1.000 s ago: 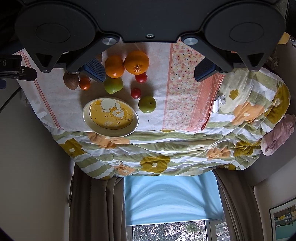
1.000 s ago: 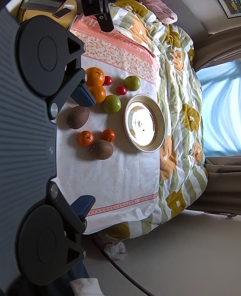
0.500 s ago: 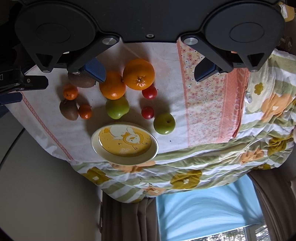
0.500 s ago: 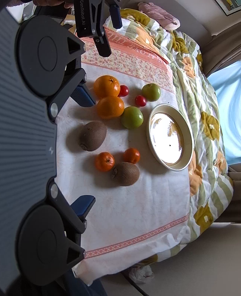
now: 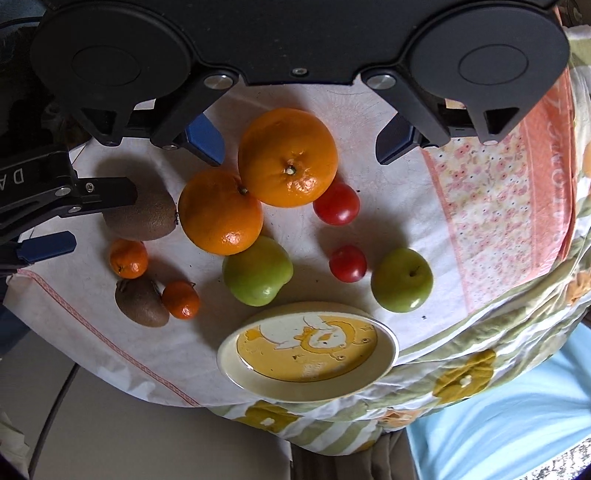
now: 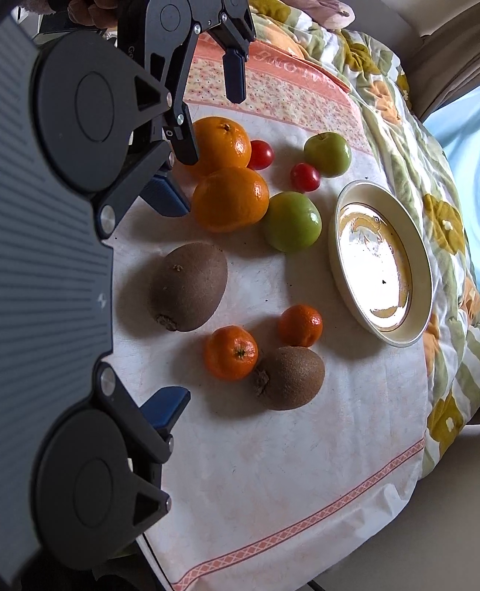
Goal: Organize fruits
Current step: 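Grasp the large orange with the left tool while the right tool grasps a kiwi, then carry the orange into the bowl and open the left tool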
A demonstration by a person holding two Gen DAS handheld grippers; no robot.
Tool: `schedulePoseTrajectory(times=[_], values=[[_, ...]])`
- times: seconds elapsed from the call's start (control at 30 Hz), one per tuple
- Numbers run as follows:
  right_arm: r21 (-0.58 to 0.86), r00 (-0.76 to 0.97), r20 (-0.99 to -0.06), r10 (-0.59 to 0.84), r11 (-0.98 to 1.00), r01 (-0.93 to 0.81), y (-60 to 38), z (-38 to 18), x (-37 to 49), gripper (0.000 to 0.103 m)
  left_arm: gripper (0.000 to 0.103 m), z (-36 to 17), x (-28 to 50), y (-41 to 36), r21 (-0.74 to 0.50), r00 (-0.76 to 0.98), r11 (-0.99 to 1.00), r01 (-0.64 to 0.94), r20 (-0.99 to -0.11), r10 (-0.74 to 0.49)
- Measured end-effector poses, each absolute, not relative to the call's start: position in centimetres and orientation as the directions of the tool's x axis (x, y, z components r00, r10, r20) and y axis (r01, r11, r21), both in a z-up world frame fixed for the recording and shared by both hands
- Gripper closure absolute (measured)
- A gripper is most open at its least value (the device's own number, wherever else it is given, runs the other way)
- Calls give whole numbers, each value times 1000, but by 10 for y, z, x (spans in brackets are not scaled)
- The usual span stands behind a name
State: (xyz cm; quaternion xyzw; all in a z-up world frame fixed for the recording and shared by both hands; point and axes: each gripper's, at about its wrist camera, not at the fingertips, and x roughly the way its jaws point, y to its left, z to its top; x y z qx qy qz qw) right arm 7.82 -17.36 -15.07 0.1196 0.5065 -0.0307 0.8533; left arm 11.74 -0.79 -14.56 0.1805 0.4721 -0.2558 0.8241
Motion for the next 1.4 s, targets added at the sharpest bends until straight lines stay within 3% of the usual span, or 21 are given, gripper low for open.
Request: schedulePoseTrajectory(times=[0.23, 0.4, 0.57, 0.73, 0.9, 1.4], values=[[180, 463, -884, 69, 963, 200, -171, -161, 88, 0, 22, -162, 130, -13, 39, 367, 772, 634, -894, -256], [207, 449, -889, 88, 952, 224, -169, -167, 93, 0, 35, -167, 137, -9, -12, 328, 771, 637, -901, -285], [218, 442, -892, 93, 946, 241, -167, -170, 98, 0, 36, -166, 135, -9, -10, 332, 764, 646, -897, -293], [205, 440, -894, 85, 950, 234, -163, -174, 100, 7, 36, -164, 130, -8, 22, 358, 764, 645, -892, -277], [146, 446, -894, 41, 968, 204, -155, -172, 101, 24, 36, -163, 125, -3, 14, 363, 774, 633, -889, -280], [152, 473, -880, 35, 965, 212, -155, -154, 90, 25, 36, -144, 115, 20, 1, 404, 818, 576, -870, -283]])
